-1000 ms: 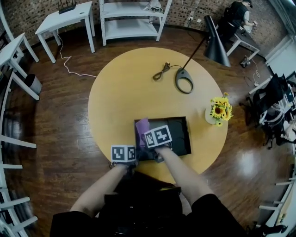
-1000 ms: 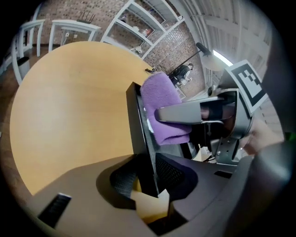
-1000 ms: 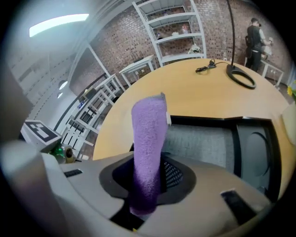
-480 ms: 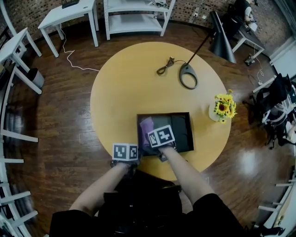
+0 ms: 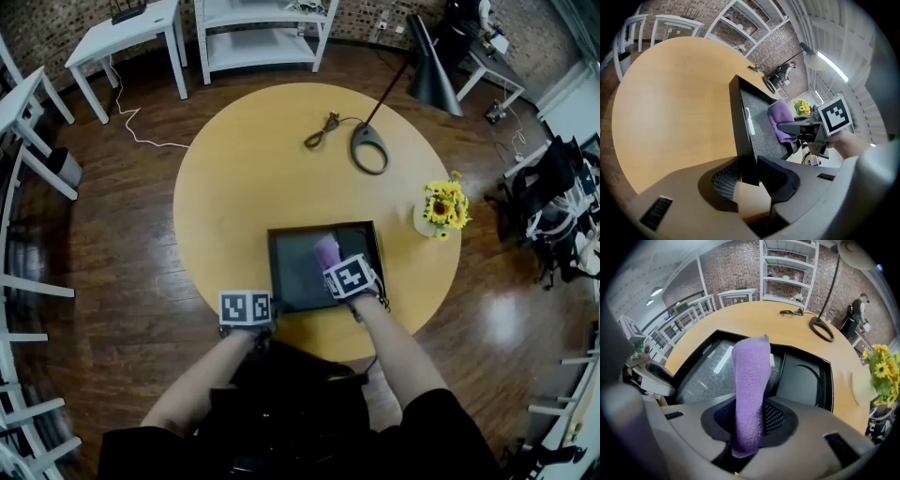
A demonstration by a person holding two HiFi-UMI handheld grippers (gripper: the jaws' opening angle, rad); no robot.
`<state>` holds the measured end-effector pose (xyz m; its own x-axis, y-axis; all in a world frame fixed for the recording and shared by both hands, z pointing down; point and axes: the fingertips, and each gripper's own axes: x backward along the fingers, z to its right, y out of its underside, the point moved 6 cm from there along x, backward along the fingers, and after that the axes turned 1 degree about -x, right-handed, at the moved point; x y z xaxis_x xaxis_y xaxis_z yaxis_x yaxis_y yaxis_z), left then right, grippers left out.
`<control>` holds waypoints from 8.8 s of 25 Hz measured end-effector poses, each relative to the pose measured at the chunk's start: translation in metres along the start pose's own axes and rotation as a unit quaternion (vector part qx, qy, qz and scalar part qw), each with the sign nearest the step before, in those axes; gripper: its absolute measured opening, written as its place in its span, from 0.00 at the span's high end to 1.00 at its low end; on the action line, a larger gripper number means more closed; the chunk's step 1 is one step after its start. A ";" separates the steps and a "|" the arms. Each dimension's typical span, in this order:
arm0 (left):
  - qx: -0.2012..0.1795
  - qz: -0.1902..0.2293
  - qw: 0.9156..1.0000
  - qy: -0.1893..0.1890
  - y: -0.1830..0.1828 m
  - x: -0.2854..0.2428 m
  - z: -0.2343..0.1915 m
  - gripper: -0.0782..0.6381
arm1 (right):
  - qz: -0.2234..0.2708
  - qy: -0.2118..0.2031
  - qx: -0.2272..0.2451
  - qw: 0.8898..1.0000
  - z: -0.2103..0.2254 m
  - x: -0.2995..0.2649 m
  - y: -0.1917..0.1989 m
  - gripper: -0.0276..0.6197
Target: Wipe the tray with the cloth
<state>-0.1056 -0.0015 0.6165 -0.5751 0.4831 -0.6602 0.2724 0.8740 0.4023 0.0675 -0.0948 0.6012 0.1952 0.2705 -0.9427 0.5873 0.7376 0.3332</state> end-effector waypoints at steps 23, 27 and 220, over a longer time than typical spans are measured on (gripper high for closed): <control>-0.005 0.026 0.999 -0.040 -0.144 -0.038 -0.029 0.68 | -0.017 -0.159 -0.103 0.982 -0.121 -0.001 0.009 0.80; -0.023 0.025 0.998 -0.058 -0.141 -0.041 -0.028 0.70 | -0.028 -0.161 -0.080 0.983 -0.121 -0.001 0.016 0.80; -0.199 0.502 0.842 0.002 -0.108 0.193 0.100 0.81 | 0.505 0.080 -0.270 0.816 0.184 0.238 0.116 0.95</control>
<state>-0.1693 0.0021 0.3822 -0.2125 0.9669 0.1411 0.3440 -0.0611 0.9370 0.3269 -0.0590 0.4126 0.2348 0.9544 -0.1842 -0.2499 0.2424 0.9374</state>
